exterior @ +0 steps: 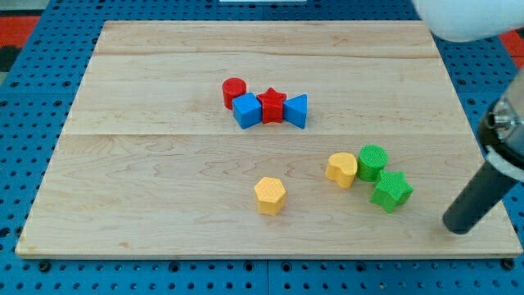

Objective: Push the green blocks and yellow blocks into the group of objects

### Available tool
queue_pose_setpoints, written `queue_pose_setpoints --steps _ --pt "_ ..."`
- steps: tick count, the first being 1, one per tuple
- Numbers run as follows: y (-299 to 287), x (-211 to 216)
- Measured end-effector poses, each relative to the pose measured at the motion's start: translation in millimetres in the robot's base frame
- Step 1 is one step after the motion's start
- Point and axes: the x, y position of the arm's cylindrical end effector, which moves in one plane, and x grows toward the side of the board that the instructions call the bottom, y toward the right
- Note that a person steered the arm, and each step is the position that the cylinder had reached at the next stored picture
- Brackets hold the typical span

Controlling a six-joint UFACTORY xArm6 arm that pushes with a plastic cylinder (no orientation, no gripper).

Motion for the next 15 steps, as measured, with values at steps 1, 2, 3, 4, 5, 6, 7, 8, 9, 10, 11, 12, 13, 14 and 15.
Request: queue_pose_setpoints --steps 1,2,3,4,5,6,7,8,9,10,11,12,13,14,15 --pt "-96.2 -44.5" --pt "-157.8 -102.7" --pt "-172.5 -91.1" --pt "-122.0 -49.7" --pt "-64.0 -112.4" --pt "-93.3 -138.6" --pt "-183.5 -155.7" --pt "-137.1 -112.2" --pt "-147.4 -6.6" --pt "-196.9 -0.3" --pt "-213.7 -24.3" --pt "-221.5 -74.1" --pt "-240.5 -110.8" --pt "-214.5 -41.0" --pt "-281.1 -38.3"
